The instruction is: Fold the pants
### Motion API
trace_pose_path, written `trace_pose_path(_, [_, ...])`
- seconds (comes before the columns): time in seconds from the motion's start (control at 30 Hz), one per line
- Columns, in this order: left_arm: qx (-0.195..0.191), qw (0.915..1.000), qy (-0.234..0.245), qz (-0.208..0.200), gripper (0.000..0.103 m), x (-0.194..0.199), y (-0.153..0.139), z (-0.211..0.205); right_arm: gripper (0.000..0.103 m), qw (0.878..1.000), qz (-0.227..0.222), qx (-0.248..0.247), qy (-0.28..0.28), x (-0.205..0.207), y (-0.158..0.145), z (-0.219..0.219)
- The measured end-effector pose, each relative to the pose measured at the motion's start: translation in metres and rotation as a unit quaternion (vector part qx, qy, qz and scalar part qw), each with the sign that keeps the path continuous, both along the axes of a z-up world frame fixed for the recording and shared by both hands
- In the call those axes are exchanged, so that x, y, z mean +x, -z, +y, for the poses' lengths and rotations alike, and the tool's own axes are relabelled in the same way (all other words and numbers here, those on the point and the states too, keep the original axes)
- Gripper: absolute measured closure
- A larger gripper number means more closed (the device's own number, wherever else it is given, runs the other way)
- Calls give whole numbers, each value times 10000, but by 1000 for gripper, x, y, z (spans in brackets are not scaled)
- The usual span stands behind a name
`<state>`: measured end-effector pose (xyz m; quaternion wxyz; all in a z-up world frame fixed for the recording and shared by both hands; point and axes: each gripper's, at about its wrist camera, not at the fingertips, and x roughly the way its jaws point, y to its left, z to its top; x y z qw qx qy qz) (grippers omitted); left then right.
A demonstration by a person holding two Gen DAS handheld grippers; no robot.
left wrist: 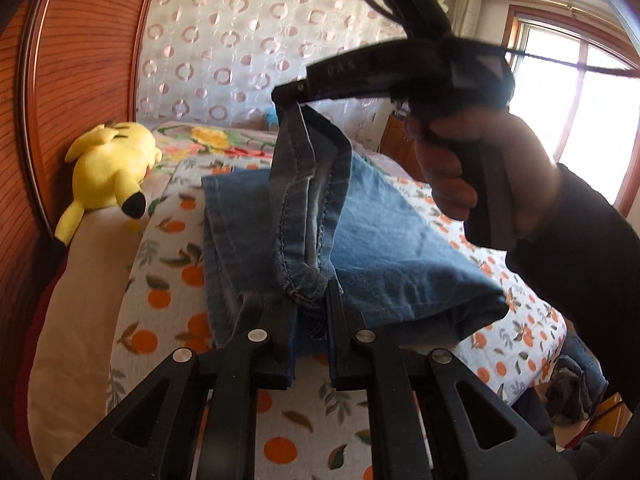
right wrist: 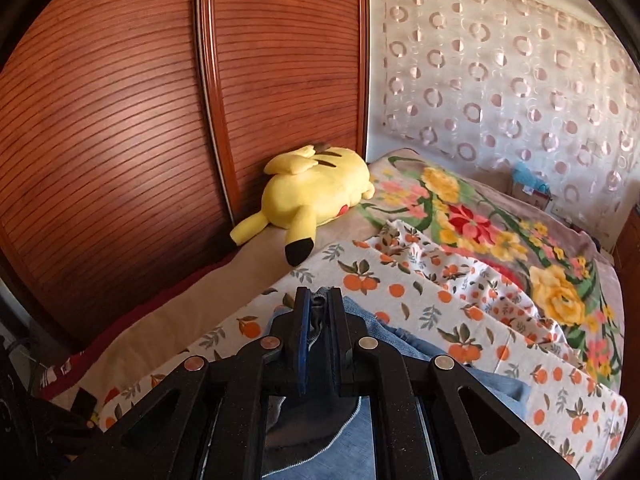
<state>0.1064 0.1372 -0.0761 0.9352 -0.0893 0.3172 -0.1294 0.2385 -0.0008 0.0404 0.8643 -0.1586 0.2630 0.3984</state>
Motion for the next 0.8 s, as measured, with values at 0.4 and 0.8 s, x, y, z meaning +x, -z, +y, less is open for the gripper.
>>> trace_pose_path(0.4, [133, 9991, -379, -92, 67, -10, -7, 13, 78, 9996, -219, 158, 42, -19, -1, -56])
trace_pose_path(0.8, [270, 9993, -238, -81, 58, 0, -7, -2, 76, 9979, 115, -95, 633, -70, 65, -135])
